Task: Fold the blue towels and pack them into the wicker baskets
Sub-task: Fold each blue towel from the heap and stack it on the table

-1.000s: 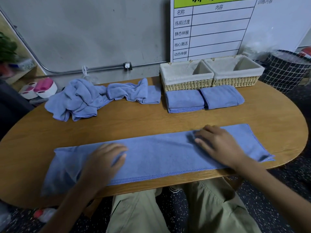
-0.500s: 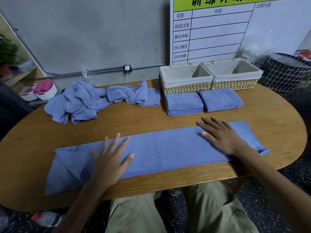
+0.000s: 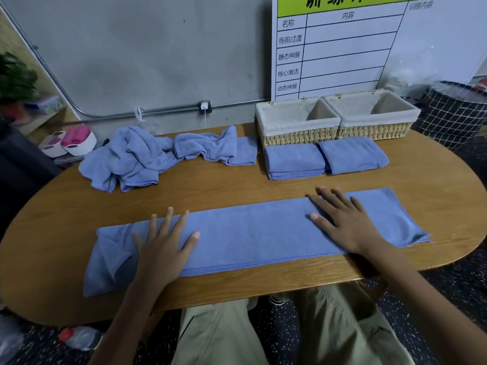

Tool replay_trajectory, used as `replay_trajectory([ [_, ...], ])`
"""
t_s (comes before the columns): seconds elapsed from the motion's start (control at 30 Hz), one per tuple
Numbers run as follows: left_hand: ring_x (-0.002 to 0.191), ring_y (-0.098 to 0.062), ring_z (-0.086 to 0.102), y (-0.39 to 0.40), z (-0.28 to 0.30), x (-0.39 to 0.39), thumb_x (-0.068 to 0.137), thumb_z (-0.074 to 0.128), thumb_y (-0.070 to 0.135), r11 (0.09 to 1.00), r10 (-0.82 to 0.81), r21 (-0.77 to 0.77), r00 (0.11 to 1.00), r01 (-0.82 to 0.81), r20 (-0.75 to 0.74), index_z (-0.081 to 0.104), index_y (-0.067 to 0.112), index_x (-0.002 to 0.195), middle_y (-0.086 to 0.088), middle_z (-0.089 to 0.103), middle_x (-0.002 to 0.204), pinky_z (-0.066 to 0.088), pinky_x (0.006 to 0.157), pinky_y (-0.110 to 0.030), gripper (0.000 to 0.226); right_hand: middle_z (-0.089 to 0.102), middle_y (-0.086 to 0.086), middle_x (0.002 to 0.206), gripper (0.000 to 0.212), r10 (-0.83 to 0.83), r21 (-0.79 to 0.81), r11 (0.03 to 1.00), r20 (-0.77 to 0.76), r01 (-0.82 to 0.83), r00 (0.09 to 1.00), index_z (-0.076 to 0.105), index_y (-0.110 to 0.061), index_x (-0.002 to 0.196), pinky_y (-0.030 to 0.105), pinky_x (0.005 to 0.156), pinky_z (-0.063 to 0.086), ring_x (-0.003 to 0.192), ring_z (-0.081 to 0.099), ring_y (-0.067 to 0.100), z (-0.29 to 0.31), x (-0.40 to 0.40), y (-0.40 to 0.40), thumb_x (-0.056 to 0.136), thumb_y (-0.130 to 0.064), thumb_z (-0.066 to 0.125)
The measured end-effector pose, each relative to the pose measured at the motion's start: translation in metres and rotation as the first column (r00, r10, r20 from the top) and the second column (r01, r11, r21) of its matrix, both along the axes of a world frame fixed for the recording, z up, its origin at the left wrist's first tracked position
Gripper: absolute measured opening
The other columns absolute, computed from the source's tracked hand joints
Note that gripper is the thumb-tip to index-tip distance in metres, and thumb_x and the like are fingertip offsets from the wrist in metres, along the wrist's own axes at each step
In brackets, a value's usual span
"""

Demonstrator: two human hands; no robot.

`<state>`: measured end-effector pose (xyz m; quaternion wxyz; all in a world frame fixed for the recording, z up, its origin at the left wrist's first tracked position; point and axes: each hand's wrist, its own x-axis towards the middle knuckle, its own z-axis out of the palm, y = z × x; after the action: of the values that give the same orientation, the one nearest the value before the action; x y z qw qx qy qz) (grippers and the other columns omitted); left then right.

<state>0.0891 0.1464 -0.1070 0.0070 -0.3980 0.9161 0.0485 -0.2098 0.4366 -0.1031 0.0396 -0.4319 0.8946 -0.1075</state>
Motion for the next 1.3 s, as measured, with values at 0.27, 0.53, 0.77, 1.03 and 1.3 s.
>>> replay_trajectory([
  [0.27,0.155,-0.029,-0.001,-0.029,-0.003,0.042,0.065,-0.013,0.094,0.997,0.073,-0.006,0.996,-0.073,-0.055,0.007,0.050,0.156,0.008,0.002,0.169,0.009,0.118,-0.065,0.103,0.005,-0.012,0.167,0.083,-0.073,0.003,0.997,-0.007,0.073,0.997,0.012,-0.048,0.156,0.044,0.122,0.005,0.154,-0.002,0.016,-0.001,-0.015,0.010,0.080,-0.081,-0.001],
  [0.53,0.155,-0.027,-0.005,-0.034,0.000,0.052,0.061,-0.019,0.094,0.997,0.079,-0.002,0.997,-0.079,0.006,-0.002,0.051,0.155,0.008,-0.007,0.168,0.006,0.119,-0.063,0.106,0.008,-0.010,0.167,0.081,-0.093,0.004,0.996,-0.031,0.093,0.995,0.013,-0.048,0.156,0.045,0.121,0.006,0.154,0.000,0.018,-0.003,-0.016,0.011,0.082,-0.080,0.002],
  [0.77,0.155,-0.026,-0.005,-0.040,-0.002,0.065,0.059,-0.018,0.096,0.996,0.092,0.003,0.996,-0.092,0.007,-0.003,0.047,0.157,0.008,-0.009,0.168,0.007,0.119,-0.063,0.110,0.006,-0.012,0.167,0.087,-0.138,0.000,0.990,-0.011,0.138,0.990,0.014,-0.047,0.156,0.046,0.121,0.008,0.154,0.001,0.016,-0.002,-0.026,0.029,0.078,-0.083,0.001],
  [1.03,0.155,-0.027,-0.003,-0.038,0.001,0.064,0.055,-0.021,0.097,0.995,0.096,-0.003,0.995,-0.096,0.016,-0.001,0.047,0.157,0.008,-0.007,0.168,0.011,0.117,-0.065,0.115,0.005,-0.010,0.167,0.090,-0.125,-0.003,0.992,-0.011,0.125,0.992,0.013,-0.044,0.157,0.046,0.121,0.009,0.154,0.000,0.017,-0.001,-0.029,0.033,0.077,-0.085,-0.001],
  [1.3,0.155,-0.027,-0.003,-0.038,0.001,0.065,0.057,-0.017,0.097,0.994,0.109,-0.006,0.994,-0.109,0.022,-0.001,0.049,0.156,0.009,-0.007,0.168,0.012,0.116,-0.068,0.111,0.002,-0.012,0.167,0.090,-0.128,0.002,0.992,0.004,0.128,0.992,0.010,-0.045,0.157,0.045,0.123,0.006,0.154,-0.002,0.014,0.001,-0.035,0.048,0.077,-0.086,0.001],
])
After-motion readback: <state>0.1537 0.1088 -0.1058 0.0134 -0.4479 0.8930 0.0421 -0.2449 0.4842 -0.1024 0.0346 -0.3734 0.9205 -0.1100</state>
